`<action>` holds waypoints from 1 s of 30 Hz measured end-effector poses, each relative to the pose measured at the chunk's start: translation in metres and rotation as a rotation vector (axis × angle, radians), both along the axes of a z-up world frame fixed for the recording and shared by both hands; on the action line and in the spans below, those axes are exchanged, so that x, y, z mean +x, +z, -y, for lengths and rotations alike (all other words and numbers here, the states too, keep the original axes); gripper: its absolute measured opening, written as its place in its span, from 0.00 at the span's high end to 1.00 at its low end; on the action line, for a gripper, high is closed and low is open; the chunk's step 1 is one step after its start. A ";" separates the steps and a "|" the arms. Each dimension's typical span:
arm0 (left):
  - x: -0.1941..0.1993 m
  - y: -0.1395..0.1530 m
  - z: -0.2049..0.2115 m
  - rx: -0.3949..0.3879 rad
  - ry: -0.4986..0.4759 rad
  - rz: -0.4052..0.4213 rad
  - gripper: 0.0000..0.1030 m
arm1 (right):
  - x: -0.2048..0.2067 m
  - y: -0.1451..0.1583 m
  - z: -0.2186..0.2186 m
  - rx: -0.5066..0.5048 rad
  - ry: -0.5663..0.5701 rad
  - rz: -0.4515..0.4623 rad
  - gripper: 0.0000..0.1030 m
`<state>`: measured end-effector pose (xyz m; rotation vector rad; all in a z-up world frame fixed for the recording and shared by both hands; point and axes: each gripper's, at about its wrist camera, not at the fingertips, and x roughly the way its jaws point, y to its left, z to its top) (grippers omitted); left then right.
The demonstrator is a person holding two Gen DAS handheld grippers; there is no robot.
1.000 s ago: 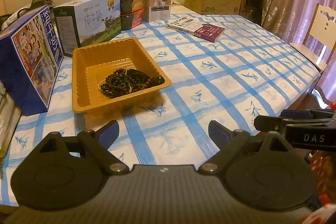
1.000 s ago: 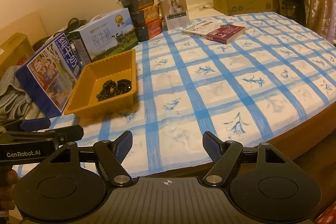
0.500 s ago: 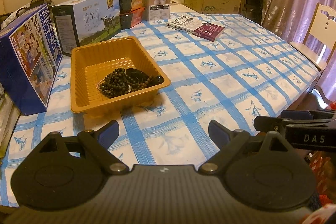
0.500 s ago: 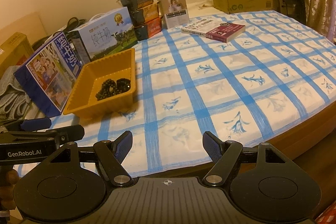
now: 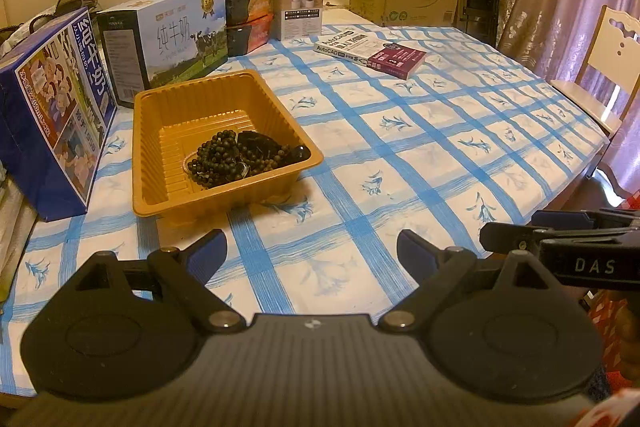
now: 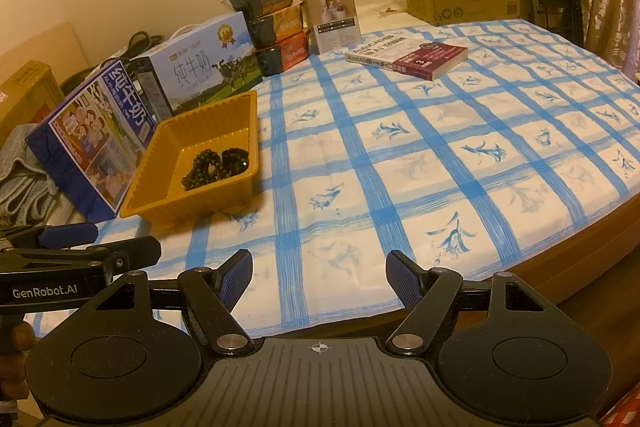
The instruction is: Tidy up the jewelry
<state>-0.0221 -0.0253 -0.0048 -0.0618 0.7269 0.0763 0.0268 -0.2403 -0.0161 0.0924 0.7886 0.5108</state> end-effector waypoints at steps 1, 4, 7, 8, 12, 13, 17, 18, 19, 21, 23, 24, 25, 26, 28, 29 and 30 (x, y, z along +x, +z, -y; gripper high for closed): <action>0.000 0.000 0.000 0.000 0.000 0.000 0.12 | 0.000 0.000 0.000 0.001 0.001 0.001 0.29; 0.000 0.000 0.000 0.000 -0.001 0.001 0.12 | 0.001 0.000 0.000 0.000 0.001 0.001 0.29; -0.001 0.000 -0.001 0.001 -0.001 0.001 0.12 | 0.001 0.000 0.000 0.000 0.000 0.001 0.29; -0.001 0.000 -0.001 0.000 -0.001 0.001 0.12 | 0.001 0.000 0.000 0.000 0.000 0.000 0.29; 0.001 0.002 0.002 0.001 -0.004 0.003 0.12 | 0.001 0.001 -0.001 0.000 0.001 0.002 0.29; 0.002 0.002 0.002 0.001 -0.004 0.004 0.12 | 0.001 0.001 -0.001 0.000 0.001 0.002 0.29; 0.001 0.003 0.002 0.000 -0.003 0.004 0.12 | 0.001 0.002 -0.002 0.000 0.001 0.002 0.29; 0.002 0.003 0.002 0.000 -0.003 0.004 0.12 | 0.001 0.002 -0.002 0.000 0.002 0.002 0.29; 0.002 0.003 0.002 0.000 -0.002 0.004 0.12 | 0.001 0.001 -0.002 0.000 0.002 0.002 0.29; 0.002 0.003 0.002 0.000 -0.003 0.004 0.12 | 0.001 0.002 -0.002 0.000 0.001 0.002 0.29; 0.002 0.003 0.002 0.000 -0.003 0.005 0.12 | 0.001 0.002 -0.003 0.000 0.001 0.002 0.29; 0.002 0.003 0.002 0.000 -0.003 0.004 0.12 | 0.001 0.002 -0.003 0.000 0.001 0.002 0.29; 0.002 0.003 0.002 0.000 -0.003 0.004 0.12 | 0.001 0.002 -0.003 0.000 0.001 0.003 0.29; 0.002 0.003 0.002 0.000 -0.003 0.005 0.12 | 0.001 0.002 -0.003 -0.001 0.001 0.002 0.29; 0.001 0.003 0.002 0.001 -0.003 0.005 0.12 | 0.001 0.002 -0.003 0.000 0.000 0.002 0.29; 0.002 0.003 0.002 0.001 -0.003 0.005 0.12 | 0.001 0.001 -0.003 0.000 0.000 0.002 0.29; 0.001 0.003 0.001 0.000 -0.003 0.005 0.12 | 0.001 0.001 -0.003 0.000 0.000 0.002 0.29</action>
